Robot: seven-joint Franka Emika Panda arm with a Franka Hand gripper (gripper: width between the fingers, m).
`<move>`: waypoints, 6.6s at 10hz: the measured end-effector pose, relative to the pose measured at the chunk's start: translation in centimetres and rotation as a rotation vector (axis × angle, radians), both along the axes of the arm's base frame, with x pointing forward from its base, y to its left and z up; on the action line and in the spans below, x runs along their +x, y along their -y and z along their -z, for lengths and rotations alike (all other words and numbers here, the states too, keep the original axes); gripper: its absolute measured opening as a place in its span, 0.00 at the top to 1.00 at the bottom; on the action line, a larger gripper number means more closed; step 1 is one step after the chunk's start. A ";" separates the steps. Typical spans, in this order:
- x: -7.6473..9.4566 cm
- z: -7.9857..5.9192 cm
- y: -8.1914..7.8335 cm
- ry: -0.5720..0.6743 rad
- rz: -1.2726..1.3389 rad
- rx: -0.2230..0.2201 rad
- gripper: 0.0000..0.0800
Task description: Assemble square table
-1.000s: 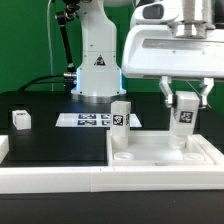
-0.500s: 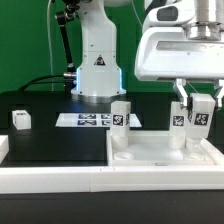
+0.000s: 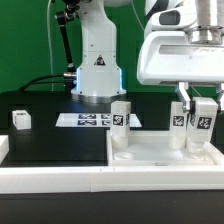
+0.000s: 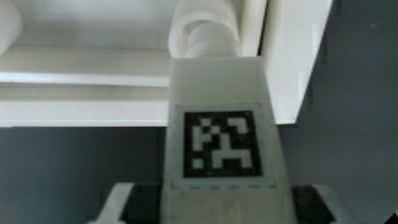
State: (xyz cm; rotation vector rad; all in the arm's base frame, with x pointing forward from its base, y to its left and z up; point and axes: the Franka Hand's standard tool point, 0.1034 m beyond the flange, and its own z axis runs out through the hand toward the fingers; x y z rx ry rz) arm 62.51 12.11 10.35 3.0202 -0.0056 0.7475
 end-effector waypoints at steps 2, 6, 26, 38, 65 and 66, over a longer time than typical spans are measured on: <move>0.2 0.2 0.1 0.029 -0.007 -0.003 0.64; 0.0 0.6 0.1 0.025 -0.013 -0.009 0.64; -0.5 2.1 0.0 0.075 -0.070 -0.042 0.19; -0.6 0.6 0.9 -0.364 -0.055 -0.065 0.19; -0.5 2.0 0.7 -0.408 0.482 0.200 0.64; -0.5 2.0 0.6 -0.395 0.603 0.234 0.64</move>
Offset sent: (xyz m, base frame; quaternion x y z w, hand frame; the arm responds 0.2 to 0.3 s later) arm 0.0012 0.0022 -0.0023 -0.0037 0.0014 0.0010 1.0000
